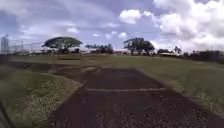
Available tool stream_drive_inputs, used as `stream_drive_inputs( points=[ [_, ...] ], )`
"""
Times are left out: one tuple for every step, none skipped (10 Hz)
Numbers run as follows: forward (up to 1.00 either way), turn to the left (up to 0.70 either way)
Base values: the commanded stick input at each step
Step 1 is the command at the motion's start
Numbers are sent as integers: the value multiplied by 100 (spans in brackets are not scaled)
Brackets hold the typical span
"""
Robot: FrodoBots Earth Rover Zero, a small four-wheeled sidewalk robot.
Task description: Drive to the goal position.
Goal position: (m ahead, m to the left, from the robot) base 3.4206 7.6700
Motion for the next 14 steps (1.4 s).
stream_drive_inputs(
  points=[
    [70,2],
    [70,10],
    [70,29],
    [70,35],
    [70,35],
    [70,35],
    [70,35],
    [70,35],
    [70,35],
    [70,35],
    [70,35],
    [70,35],
    [70,35],
    [70,35]
  ],
)
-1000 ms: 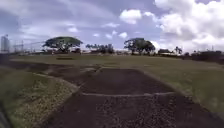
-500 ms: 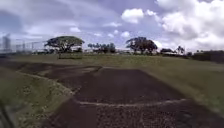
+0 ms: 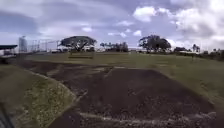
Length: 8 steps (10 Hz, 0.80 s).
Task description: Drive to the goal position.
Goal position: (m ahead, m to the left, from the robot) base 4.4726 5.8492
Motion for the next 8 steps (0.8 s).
stream_drive_inputs(
  points=[
    [70,35],
    [70,32],
    [70,19],
    [70,0],
    [70,0],
    [70,0],
    [70,1],
    [70,1]
  ],
)
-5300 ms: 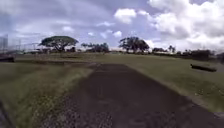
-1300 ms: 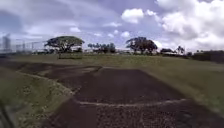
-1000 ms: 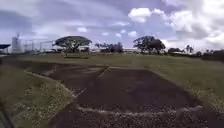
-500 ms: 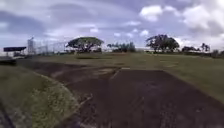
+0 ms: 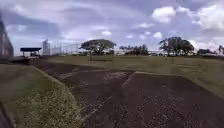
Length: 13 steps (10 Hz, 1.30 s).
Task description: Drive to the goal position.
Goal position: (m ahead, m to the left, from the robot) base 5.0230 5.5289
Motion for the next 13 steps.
stream_drive_inputs(
  points=[
    [70,0],
    [70,2],
    [70,7],
    [70,22],
    [70,34],
    [70,35],
    [70,35],
    [70,35],
    [70,35],
    [70,35],
    [70,35],
    [70,35],
    [70,35]
  ],
)
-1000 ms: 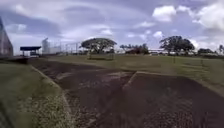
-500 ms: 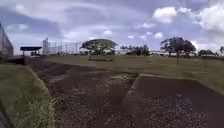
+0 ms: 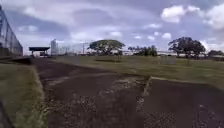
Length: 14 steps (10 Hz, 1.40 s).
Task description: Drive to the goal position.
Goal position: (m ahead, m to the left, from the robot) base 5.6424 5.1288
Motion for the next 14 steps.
stream_drive_inputs(
  points=[
    [70,35],
    [70,35],
    [70,35],
    [70,35],
    [70,35],
    [70,35],
    [70,35],
    [70,35],
    [70,27],
    [70,16],
    [70,0],
    [70,0],
    [70,0],
    [70,5]
  ],
)
